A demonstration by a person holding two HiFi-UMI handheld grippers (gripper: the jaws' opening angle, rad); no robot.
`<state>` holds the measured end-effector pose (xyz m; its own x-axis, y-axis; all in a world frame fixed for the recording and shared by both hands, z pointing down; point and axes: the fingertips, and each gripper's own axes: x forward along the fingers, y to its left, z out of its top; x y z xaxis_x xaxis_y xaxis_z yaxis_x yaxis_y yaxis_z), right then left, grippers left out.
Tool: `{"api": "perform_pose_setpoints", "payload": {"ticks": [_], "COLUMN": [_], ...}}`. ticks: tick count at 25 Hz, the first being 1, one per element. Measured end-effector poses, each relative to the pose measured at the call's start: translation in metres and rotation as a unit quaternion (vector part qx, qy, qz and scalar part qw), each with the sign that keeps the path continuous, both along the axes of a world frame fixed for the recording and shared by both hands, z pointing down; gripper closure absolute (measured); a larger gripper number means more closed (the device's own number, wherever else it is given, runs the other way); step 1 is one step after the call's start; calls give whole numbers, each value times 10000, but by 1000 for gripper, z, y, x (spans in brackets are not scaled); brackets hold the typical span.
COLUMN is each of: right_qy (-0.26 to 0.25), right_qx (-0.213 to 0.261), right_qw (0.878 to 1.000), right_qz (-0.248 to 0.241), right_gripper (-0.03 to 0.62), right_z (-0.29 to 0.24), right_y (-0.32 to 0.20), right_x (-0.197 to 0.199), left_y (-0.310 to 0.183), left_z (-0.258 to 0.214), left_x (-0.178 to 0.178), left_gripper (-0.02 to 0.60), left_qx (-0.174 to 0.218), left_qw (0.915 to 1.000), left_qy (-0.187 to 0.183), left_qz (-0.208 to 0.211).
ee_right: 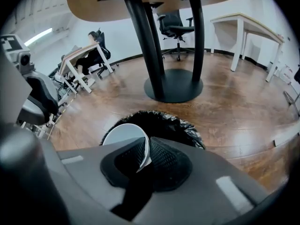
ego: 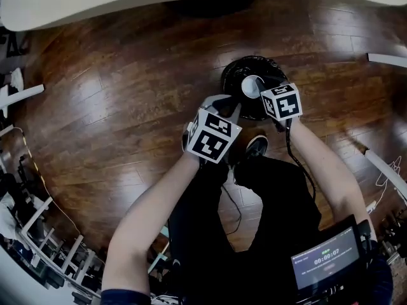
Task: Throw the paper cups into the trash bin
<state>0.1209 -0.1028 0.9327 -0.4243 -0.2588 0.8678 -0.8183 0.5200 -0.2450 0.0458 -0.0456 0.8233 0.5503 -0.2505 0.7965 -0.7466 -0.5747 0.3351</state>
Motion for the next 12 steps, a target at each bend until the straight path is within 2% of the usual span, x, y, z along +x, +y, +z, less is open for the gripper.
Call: {"api": "perform_pose_setpoints", "payload": {"ticks": [6,9,12], "right_qy": [245,245,388], "right_qx": [-337,-430,-407], "right_qw": [9984,9963,9942], "right_qz": [-394,-701,-920], "right_gripper": [556,556,556], "right_z": [87,111,125], "right_y": [-7,-9,-11], "right_x": [-18,-35,-32], "left_y": [-7,-8,-11], "left_z": [19,18,4], "left_x": [-14,-24,-30], "left_gripper": [515,517,517], "left_qx": [19,10,80], "left_qw": [9995,9984,9975], "left_qy": [173,280,357], "left_qz": [-263,-484,-601]}}
